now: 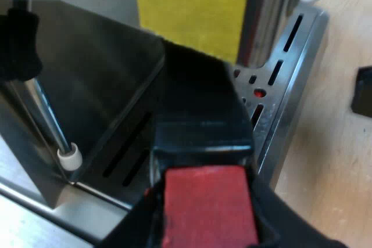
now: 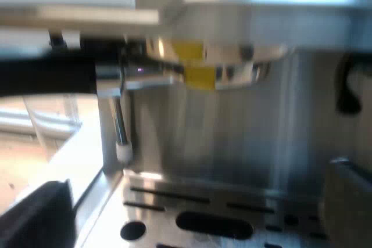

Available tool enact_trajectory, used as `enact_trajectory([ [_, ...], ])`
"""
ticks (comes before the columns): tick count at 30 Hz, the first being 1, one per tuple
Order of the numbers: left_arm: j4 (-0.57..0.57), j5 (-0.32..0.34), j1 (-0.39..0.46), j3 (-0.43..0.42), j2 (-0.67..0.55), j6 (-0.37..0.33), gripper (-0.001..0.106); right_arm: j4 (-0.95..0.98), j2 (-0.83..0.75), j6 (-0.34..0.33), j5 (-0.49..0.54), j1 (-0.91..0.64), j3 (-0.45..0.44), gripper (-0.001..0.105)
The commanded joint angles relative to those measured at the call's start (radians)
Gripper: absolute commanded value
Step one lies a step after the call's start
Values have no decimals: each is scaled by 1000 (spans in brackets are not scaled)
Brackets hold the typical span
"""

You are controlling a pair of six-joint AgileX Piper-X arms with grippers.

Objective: Put the handle in the coffee machine

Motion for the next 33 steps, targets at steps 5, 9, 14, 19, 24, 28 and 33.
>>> enact_trajectory([
  [5,-36,259,-3,-35,-39,21,0,-74,54,-13,-27,-42,-8,58],
  [9,-38,259,-3,-35,-39,21,0,-140,110,-13,-140,-87,-8,58],
  [14,-40,259,-3,-35,-39,21,0,-212,152,-13,-166,-121,-8,49],
  [19,-40,259,-3,-35,-39,21,0,-249,166,-13,-166,-138,-8,39],
  [24,-40,259,-3,-35,-39,21,0,-281,172,-13,-152,-154,-9,39],
  [28,-40,259,-3,-35,-39,21,0,-341,209,-57,-152,-160,-35,39],
  [33,-40,259,-3,-35,-39,21,0,-406,249,-144,-127,-168,-92,39],
])
